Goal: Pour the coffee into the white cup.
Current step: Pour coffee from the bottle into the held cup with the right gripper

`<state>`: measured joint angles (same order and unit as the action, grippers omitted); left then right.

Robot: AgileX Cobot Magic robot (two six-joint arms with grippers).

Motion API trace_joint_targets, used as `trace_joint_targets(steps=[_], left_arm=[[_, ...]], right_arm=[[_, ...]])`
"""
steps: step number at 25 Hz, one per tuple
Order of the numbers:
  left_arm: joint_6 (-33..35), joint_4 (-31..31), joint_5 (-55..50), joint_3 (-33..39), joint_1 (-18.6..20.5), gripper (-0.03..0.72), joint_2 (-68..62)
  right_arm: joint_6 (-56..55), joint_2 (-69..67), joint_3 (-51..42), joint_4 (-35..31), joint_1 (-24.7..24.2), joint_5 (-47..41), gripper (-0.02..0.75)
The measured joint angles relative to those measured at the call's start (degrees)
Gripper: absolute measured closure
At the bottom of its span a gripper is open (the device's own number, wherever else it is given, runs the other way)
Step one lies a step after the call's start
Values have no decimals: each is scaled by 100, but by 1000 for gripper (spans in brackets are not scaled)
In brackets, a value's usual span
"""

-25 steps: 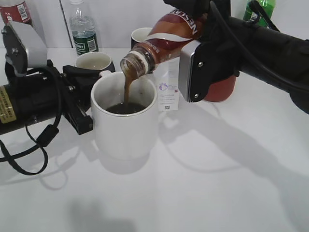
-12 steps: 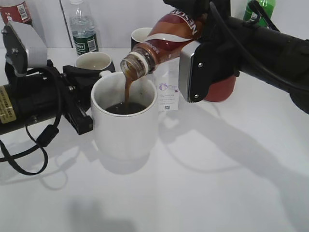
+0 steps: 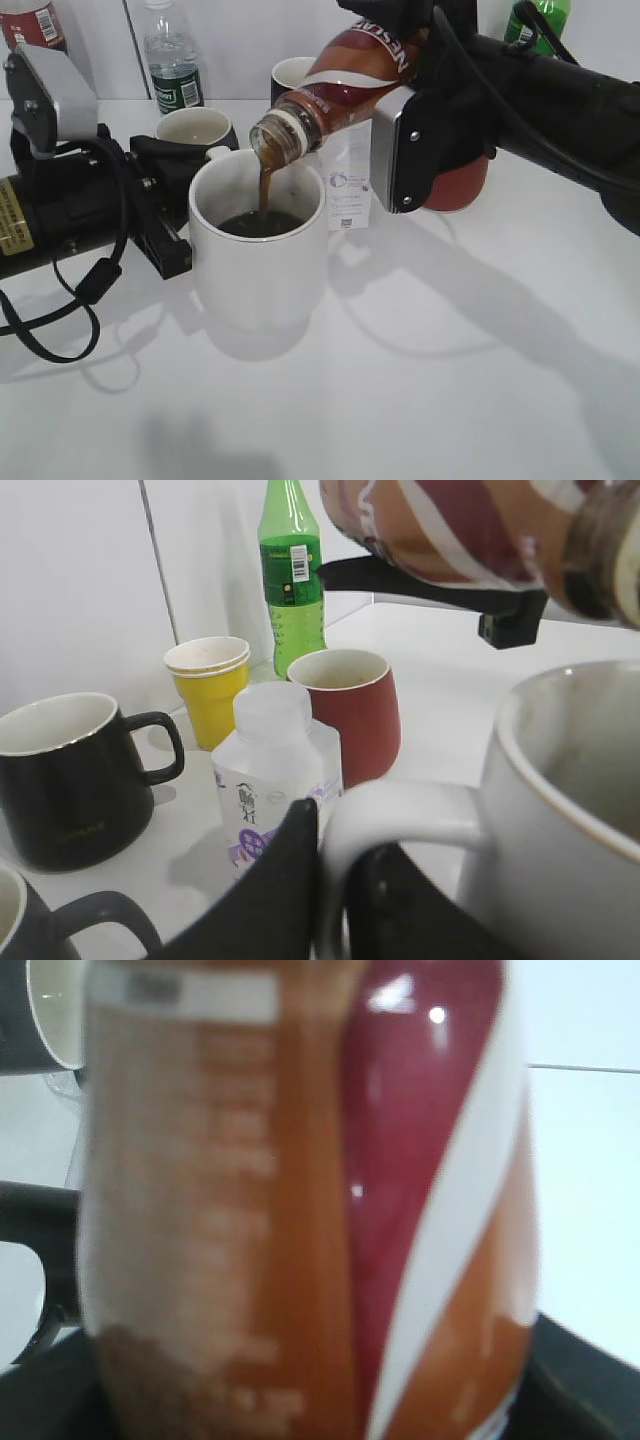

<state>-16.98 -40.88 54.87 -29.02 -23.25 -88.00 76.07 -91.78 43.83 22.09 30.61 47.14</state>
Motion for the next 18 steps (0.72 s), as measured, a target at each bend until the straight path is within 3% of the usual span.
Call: trace_joint_targets(steps=[18], left_arm=[[0,-5,-5,0,0,635,0]], right_arm=[[129,0,0,3,0,0,211]])
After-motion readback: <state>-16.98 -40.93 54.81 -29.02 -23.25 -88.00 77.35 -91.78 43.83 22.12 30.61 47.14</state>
